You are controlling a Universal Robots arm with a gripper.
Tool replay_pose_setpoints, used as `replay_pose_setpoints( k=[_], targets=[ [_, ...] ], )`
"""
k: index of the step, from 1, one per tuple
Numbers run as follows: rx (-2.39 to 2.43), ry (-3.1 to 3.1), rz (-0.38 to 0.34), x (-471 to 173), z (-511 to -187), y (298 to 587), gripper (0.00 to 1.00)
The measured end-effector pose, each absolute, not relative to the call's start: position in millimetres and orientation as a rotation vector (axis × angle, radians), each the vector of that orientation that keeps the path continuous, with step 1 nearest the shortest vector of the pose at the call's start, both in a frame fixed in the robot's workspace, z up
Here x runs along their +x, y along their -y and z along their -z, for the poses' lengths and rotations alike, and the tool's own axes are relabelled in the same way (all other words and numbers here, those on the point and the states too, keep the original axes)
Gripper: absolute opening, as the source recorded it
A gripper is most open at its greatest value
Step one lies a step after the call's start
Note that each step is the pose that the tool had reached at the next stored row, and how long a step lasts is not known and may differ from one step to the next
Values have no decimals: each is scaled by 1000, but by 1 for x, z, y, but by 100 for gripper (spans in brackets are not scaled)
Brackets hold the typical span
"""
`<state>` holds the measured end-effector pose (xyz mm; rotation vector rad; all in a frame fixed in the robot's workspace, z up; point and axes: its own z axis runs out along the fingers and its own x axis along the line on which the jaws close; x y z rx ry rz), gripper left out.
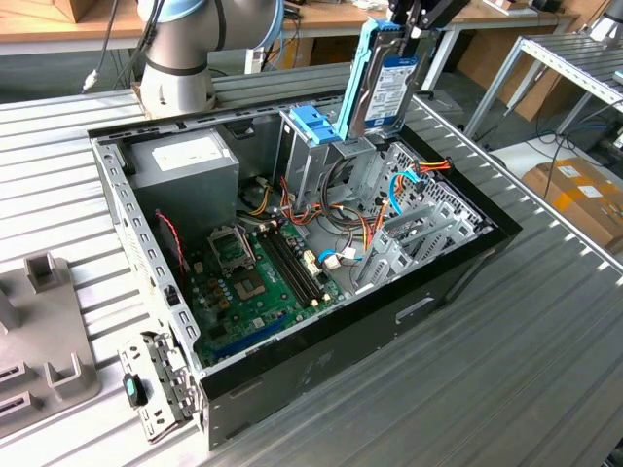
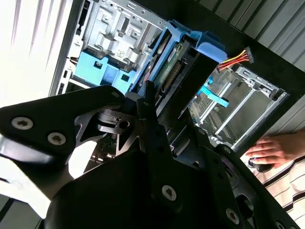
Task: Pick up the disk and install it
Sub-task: 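Pick up the disk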
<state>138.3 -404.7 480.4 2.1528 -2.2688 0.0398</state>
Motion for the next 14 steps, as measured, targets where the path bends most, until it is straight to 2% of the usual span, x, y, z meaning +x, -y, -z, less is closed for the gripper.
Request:
replay_pose_setpoints(
  k=[14],
  targets=[
    [2153, 2269, -40, 142, -480, 425, 35]
  ],
)
